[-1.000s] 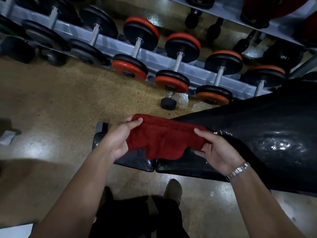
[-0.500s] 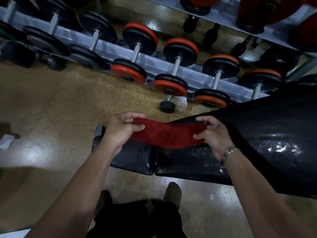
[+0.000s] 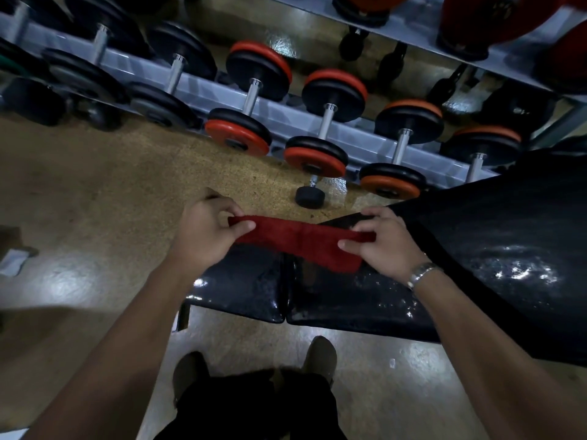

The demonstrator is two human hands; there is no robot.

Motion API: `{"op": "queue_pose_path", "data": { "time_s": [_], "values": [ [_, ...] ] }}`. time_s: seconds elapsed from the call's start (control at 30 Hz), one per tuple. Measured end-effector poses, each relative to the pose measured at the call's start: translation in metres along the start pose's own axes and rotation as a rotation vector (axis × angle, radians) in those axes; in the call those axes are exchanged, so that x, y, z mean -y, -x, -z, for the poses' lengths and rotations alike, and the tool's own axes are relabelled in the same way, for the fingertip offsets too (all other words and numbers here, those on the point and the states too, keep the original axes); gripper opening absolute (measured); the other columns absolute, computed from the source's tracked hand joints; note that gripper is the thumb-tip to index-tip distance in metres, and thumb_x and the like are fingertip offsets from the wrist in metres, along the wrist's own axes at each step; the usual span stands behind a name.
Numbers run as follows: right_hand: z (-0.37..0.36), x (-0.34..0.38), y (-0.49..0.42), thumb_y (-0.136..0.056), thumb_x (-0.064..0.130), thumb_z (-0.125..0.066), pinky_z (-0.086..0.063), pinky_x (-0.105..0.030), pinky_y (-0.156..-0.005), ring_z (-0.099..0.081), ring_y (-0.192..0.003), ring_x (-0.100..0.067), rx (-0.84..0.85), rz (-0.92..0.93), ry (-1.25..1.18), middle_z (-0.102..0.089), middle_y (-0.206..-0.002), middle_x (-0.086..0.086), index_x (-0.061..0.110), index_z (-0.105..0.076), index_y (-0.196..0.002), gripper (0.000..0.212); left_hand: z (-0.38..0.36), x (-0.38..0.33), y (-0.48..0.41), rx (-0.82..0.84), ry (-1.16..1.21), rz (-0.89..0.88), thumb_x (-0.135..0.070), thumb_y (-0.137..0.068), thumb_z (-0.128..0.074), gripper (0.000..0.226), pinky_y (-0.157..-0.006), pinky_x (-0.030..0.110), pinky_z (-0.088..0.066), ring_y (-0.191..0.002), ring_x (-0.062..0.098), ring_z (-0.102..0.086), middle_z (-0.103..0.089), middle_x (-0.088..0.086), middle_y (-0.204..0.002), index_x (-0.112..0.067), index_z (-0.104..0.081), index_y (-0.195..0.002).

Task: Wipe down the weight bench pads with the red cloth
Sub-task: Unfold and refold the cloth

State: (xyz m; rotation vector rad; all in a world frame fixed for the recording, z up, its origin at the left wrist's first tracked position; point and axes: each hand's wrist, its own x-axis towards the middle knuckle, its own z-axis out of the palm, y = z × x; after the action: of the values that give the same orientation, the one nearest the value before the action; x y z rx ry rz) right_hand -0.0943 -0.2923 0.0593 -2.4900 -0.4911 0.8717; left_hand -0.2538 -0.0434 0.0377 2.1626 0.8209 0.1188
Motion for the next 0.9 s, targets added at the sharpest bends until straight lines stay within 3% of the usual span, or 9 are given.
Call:
{"op": "queue_pose_path", "data": {
  "time_s": [0.1,0.17,0.27,0.37,0.43,0.53,0.73,0.83,0.9],
  "values": [
    [0.006,-0.001,0.002,-0.079,0.026,-0.083,-0.047,-0.03,-0.099,-0.061,-0.117,-0.013,-0.031,-0.02,-0.485,-0.067,-0.125,0.001,0.022,-0.077,-0.083,0.008,0.003,0.009,-0.002,0.155,0.323,0.093,-0.021,-0.089,-0.078,0.017,-0.093,0.018,-0.045,-0.1,0.003,-0.062,-0.069,-0.007,-0.104,-0.01,-0.066,-0.086],
    [0.006,0.001,0.005,-0.083,0.02,-0.079,-0.054,-0.029,-0.08,-0.073,-0.095,-0.018,-0.06,-0.027,-0.748,-0.078,-0.101,-0.006,0.012,-0.078,-0.091,0.011,-0.001,0.011,-0.002,0.161,0.529,0.151,-0.025,-0.092,-0.075,0.02,-0.085,0.029,-0.05,-0.087,0.008,-0.063,-0.067,-0.005,-0.088,-0.009,-0.065,-0.086],
    [-0.002,0.003,0.008,-0.089,0.022,-0.074,-0.058,-0.028,-0.076,-0.075,-0.094,-0.022,-0.157,-0.04,-0.885,-0.078,-0.1,-0.008,0.012,-0.077,-0.101,0.017,-0.013,-0.001,0.002,0.043,0.753,0.268,-0.027,-0.092,-0.075,0.019,-0.069,0.032,-0.054,-0.078,0.012,-0.064,-0.065,-0.005,-0.078,-0.015,-0.064,-0.083],
    [-0.017,0.005,0.008,-0.09,0.027,-0.073,-0.061,-0.031,-0.08,-0.074,-0.097,-0.022,-0.222,-0.099,-0.935,-0.078,-0.103,-0.007,0.013,-0.076,-0.103,0.019,-0.028,-0.019,0.005,-0.097,0.881,0.476,-0.025,-0.092,-0.077,0.013,-0.061,0.032,-0.059,-0.073,0.014,-0.073,-0.074,-0.004,-0.078,-0.016,-0.069,-0.085],
    [-0.025,0.006,0.01,-0.091,0.023,-0.073,-0.061,-0.036,-0.084,-0.075,-0.096,-0.023,-0.215,-0.155,-0.974,-0.078,-0.101,-0.006,0.014,-0.076,-0.103,0.016,-0.036,-0.026,0.007,-0.046,0.995,0.601,-0.015,-0.091,-0.077,0.01,-0.061,0.036,-0.061,-0.078,0.023,-0.077,-0.078,0.006,-0.087,-0.01,-0.073,-0.099],
    [-0.04,0.011,0.016,-0.09,0.01,-0.071,-0.06,-0.035,-0.086,-0.075,-0.093,-0.018,-0.204,-0.186,-0.979,-0.079,-0.098,0.0,0.017,-0.077,-0.104,0.017,-0.05,-0.037,0.016,-0.001,0.997,0.569,0.005,-0.084,-0.074,0.023,-0.067,0.035,-0.062,-0.085,0.027,-0.077,-0.077,0.013,-0.095,-0.003,-0.071,-0.106],
    [-0.076,0.023,0.028,-0.093,0.032,-0.069,-0.056,-0.031,-0.095,-0.07,-0.096,0.0,-0.32,-0.14,-0.785,-0.076,-0.099,0.018,0.032,-0.075,-0.111,0.02,-0.083,-0.067,0.041,-0.07,0.735,0.437,-0.002,-0.087,-0.073,0.026,-0.093,0.038,-0.059,-0.101,0.015,-0.071,-0.074,-0.001,-0.105,-0.022,-0.072,-0.103],
    [-0.077,0.027,0.035,-0.093,0.041,-0.067,-0.054,-0.025,-0.09,-0.069,-0.097,0.003,-0.229,-0.084,-0.789,-0.076,-0.1,0.017,0.038,-0.074,-0.111,0.02,-0.092,-0.086,0.053,0.071,0.861,0.446,-0.017,-0.097,-0.056,0.025,-0.097,0.033,-0.053,-0.11,0.008,-0.069,-0.077,-0.01,-0.107,-0.029,-0.078,-0.102],
    [-0.072,0.023,0.04,-0.089,0.039,-0.072,-0.057,-0.032,-0.091,-0.071,-0.095,-0.003,-0.199,-0.068,-0.797,-0.077,-0.098,0.012,0.033,-0.073,-0.107,0.019,-0.092,-0.091,0.056,0.188,1.042,0.509,-0.022,-0.1,-0.042,0.037,-0.099,0.035,-0.051,-0.117,0.014,-0.066,-0.077,-0.003,-0.115,-0.024,-0.08,-0.104]
  ]
}}
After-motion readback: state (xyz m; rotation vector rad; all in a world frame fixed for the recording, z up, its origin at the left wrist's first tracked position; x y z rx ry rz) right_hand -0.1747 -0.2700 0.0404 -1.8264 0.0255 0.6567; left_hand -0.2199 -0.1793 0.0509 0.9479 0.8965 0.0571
